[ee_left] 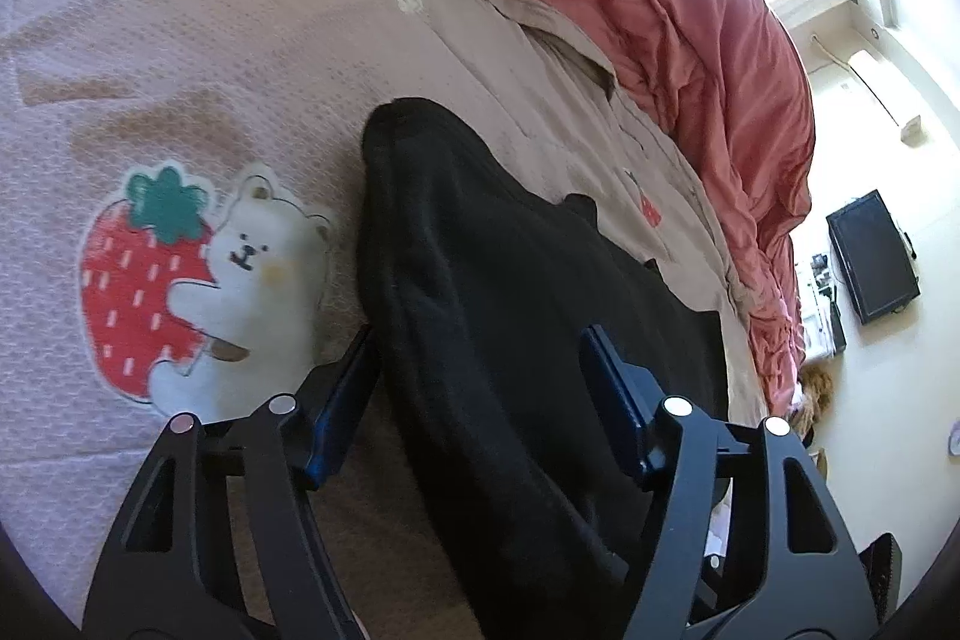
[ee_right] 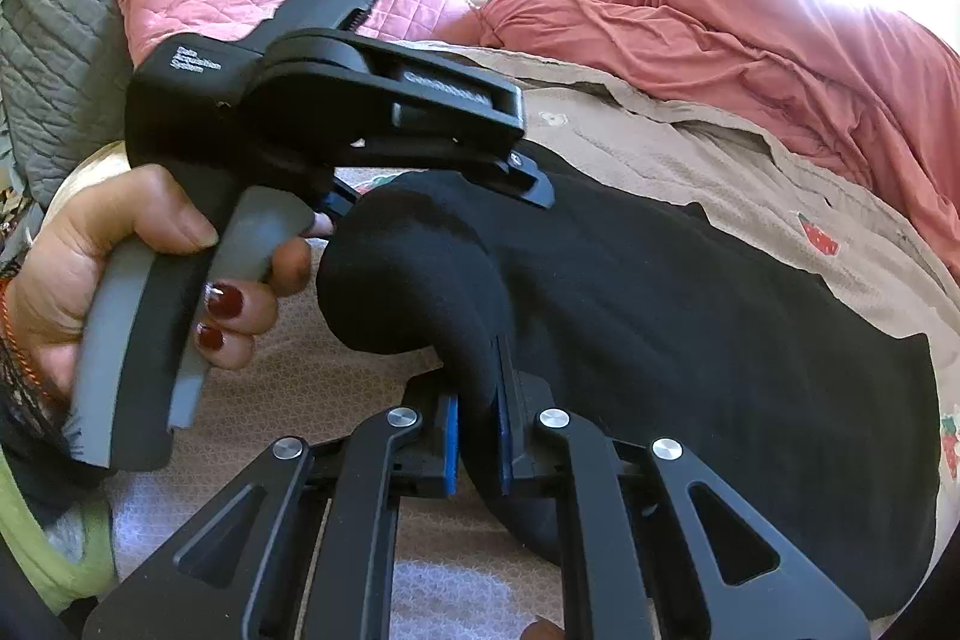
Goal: Fold small clothes
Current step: 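Grasp the shirt edge with both grippers and lift it up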
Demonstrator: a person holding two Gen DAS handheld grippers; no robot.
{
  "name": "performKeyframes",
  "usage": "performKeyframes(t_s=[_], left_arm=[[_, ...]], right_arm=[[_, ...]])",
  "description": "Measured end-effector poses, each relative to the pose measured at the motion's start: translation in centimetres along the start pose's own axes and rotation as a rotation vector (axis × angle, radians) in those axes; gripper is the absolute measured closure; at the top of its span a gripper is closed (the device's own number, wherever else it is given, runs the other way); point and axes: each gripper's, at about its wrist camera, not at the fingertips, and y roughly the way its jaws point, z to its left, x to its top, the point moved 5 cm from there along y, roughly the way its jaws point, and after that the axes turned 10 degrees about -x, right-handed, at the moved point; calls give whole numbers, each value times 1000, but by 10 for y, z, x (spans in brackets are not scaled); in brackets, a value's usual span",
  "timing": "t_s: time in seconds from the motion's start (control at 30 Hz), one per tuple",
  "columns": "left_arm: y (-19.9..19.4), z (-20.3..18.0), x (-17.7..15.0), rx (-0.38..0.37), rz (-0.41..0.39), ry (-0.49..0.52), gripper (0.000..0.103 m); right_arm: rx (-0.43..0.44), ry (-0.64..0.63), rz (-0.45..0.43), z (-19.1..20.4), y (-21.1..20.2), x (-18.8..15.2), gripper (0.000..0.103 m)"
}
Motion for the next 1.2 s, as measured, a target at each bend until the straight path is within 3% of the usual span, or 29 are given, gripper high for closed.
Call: performKeyframes(t_s=[0.13, 0.2, 0.27, 0.37, 0.7, 0.93, 1.2], left_arm=[[4, 0, 0, -12, 4, 12, 51], [5, -1, 0, -9, 2, 17, 60], [5, -2, -1, 18, -13, 27, 85], [4, -6, -4, 29, -26, 40, 89], [-14, -28, -8, 1, -83, 73, 92], [-15, -71, -17, 18, -123, 109, 92], [3, -132, -23, 71, -93, 186, 92]], right_arm=[[2, 5, 3, 1, 0, -2, 95], [1, 7, 4, 0, 0, -2, 95], [1, 9, 6, -1, 1, -2, 95], [-2, 14, 10, -1, 2, -3, 95], [-6, 52, -12, -11, -11, -4, 95], [-5, 142, -34, -44, -36, -5, 95], [-5, 262, -58, -90, -66, -21, 96]])
